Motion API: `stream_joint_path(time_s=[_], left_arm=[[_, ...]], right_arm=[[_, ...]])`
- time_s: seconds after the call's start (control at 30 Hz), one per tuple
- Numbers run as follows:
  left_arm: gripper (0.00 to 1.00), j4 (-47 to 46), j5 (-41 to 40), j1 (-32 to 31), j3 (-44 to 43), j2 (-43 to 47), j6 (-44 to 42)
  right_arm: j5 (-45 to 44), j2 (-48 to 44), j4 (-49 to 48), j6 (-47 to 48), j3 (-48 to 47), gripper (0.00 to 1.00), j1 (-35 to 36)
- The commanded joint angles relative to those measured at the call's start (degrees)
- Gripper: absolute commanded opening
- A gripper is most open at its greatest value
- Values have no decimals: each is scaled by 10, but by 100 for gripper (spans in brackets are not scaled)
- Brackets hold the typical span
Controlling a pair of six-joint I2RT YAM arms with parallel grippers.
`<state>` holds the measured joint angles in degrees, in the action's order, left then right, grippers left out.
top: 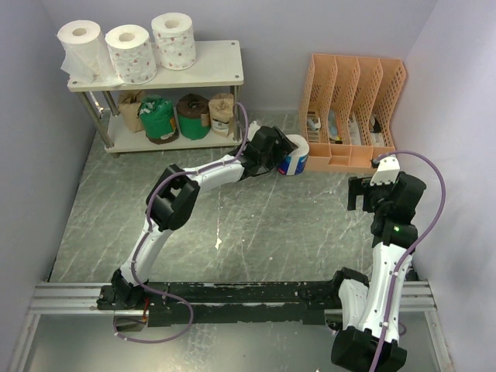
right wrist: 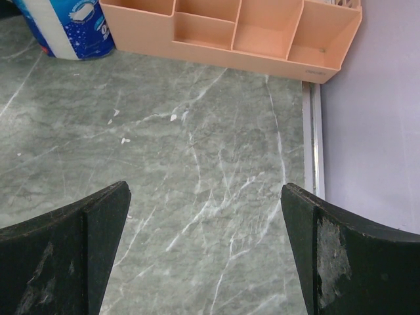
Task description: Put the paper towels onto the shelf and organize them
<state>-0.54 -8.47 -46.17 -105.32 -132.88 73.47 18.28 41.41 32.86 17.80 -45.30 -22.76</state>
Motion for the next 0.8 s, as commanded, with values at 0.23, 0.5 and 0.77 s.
stream_joint_path(time_s=[0.23,0.5,0.77], left_arm=[[84,23,-10,7,-49,-28,-1],[77,104,13,12,-117,-66,-8],[71,148,-13,12,-139,-62,-4]], right_arm=[[10,2,-4,4,5,100,0],[17,9,-1,6,3,100,0],[21,12,0,8,4,100,0]])
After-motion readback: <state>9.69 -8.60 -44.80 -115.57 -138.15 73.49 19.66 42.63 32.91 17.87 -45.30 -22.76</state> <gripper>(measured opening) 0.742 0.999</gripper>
